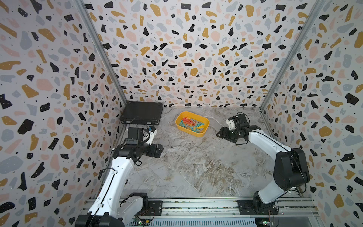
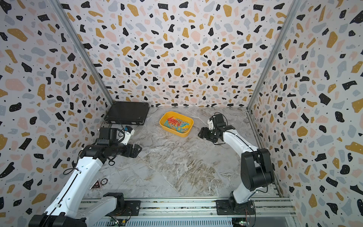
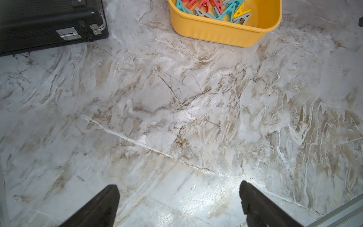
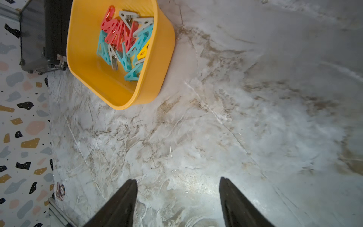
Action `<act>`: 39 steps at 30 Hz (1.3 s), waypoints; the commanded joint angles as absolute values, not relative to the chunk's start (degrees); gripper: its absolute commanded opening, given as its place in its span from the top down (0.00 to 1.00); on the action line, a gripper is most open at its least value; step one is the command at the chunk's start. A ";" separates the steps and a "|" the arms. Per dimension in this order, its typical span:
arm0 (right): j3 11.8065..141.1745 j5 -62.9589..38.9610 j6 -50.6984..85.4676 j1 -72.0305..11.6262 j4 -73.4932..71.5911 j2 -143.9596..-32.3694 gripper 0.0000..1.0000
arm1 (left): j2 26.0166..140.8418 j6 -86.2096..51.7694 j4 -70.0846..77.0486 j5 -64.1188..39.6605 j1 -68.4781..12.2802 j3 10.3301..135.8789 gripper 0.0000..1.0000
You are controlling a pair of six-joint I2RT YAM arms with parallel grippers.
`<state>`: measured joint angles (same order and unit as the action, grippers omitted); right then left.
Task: Take the clothespins out of the storage box
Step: Move the storage box to the center of the board.
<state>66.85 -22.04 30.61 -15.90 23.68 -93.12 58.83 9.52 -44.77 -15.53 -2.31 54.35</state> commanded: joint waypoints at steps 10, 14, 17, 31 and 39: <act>78.02 -17.56 32.56 -20.72 26.71 -102.18 0.31 | 62.99 7.57 -42.88 -12.15 -2.11 53.73 0.00; 82.59 -17.02 33.28 -21.65 27.18 -106.92 0.33 | 63.44 6.98 -42.35 -9.32 -2.11 53.80 0.00; 85.81 -16.71 33.65 -21.95 28.02 -110.08 0.35 | 63.45 6.64 -42.02 -7.71 -2.11 53.70 0.00; 90.44 -18.26 35.95 -22.14 26.13 -114.44 0.37 | 64.16 6.06 -42.40 -6.63 -1.63 54.23 0.00; 96.48 -18.90 37.53 -22.19 27.51 -119.43 0.38 | 64.17 6.81 -42.93 -10.02 -1.57 54.23 0.00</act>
